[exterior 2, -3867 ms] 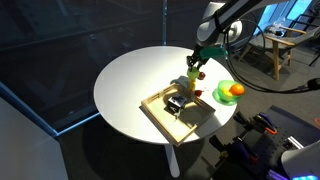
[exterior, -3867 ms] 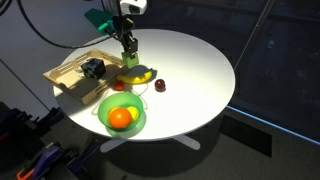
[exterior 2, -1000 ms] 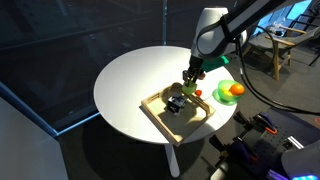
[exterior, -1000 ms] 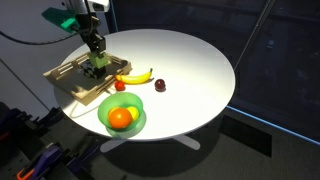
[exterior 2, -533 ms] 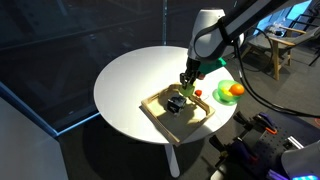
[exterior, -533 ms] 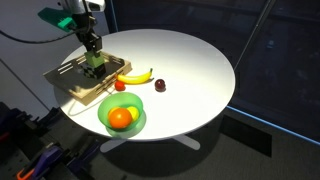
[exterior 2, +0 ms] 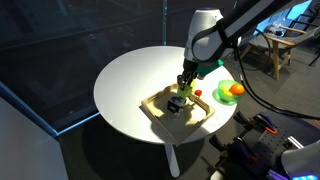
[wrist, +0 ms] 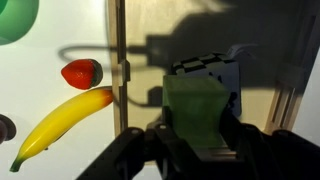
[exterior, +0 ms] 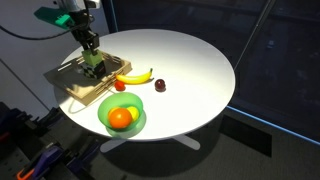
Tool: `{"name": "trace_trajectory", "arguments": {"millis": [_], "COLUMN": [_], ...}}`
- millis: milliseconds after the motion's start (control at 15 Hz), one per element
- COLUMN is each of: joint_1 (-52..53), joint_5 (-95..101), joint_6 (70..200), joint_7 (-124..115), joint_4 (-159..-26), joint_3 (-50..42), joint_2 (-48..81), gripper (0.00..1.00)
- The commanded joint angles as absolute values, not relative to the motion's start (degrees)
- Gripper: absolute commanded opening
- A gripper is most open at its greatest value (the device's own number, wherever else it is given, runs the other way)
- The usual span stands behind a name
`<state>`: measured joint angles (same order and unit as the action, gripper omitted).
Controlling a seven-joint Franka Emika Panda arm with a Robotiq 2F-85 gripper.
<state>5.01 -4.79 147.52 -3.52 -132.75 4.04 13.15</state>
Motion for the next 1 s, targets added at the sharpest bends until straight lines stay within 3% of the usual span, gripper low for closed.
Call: {"name": "trace_trajectory", "arguments": {"millis": [0,933], "joint_1": [6.0,6.5], "joint_5": [-2.3,-2.1], "joint_6": [145.9,146.6], "joint_7": [-4.5,-3.2], "joint_4": [-130.7,-128.9], "joint_3": [4.1,5.4], "joint_2": [13.9,16.8], "gripper": [0.25,0.25]}}
